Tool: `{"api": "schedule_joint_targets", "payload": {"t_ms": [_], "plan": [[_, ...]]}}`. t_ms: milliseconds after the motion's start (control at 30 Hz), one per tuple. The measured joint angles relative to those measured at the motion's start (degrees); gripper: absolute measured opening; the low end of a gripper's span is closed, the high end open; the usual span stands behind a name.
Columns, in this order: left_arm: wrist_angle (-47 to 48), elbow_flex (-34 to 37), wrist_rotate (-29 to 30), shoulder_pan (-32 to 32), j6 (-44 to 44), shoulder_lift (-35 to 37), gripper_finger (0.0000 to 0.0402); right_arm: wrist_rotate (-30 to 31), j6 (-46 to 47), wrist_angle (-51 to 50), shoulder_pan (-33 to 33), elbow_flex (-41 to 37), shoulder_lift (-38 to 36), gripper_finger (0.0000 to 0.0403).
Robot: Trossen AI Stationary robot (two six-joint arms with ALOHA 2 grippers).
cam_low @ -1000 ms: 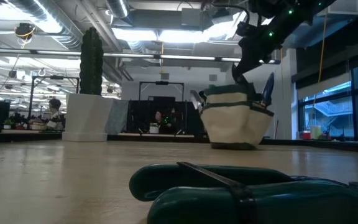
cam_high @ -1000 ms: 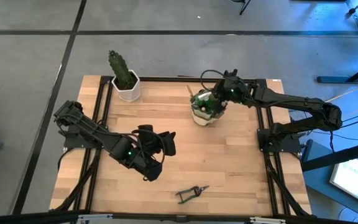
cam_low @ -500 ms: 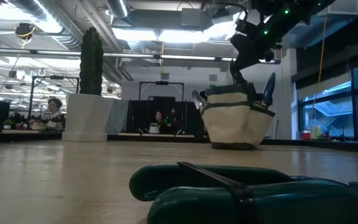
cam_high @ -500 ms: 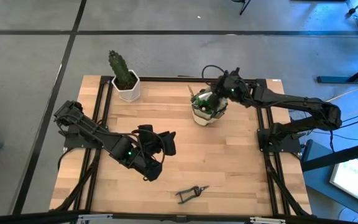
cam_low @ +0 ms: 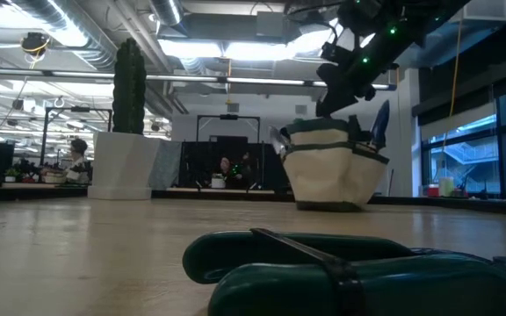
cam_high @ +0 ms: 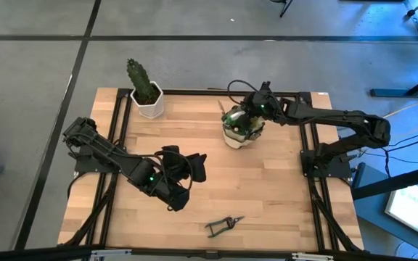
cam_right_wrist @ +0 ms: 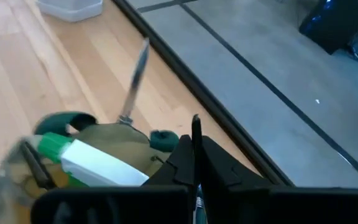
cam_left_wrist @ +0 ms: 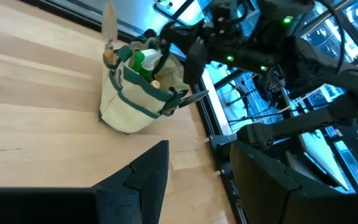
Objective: Pick & Place Garden tools in Gardening bag
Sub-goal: Put the top shear scissor into the gardening bag
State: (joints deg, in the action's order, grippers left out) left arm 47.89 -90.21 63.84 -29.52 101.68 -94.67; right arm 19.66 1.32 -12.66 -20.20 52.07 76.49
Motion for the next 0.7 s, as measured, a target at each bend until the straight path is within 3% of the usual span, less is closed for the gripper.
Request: {"api": "schedule_joint_targets", "payload": {"t_ms": [500, 700], "plan": [[-0.26, 0.0, -0.36, 0.0, -0.46, 0.0, 0.0168, -1.51, -0.39, 0.86, -0.16, 0.2, 2.97, 0.0008], [-0.17, 0.0, -0.38, 0.0, -0.47, 0.0, 0.0168, -2.48, -0.47, -0.63, -0.22, -0.11, 3.23, 0.0063]]}}
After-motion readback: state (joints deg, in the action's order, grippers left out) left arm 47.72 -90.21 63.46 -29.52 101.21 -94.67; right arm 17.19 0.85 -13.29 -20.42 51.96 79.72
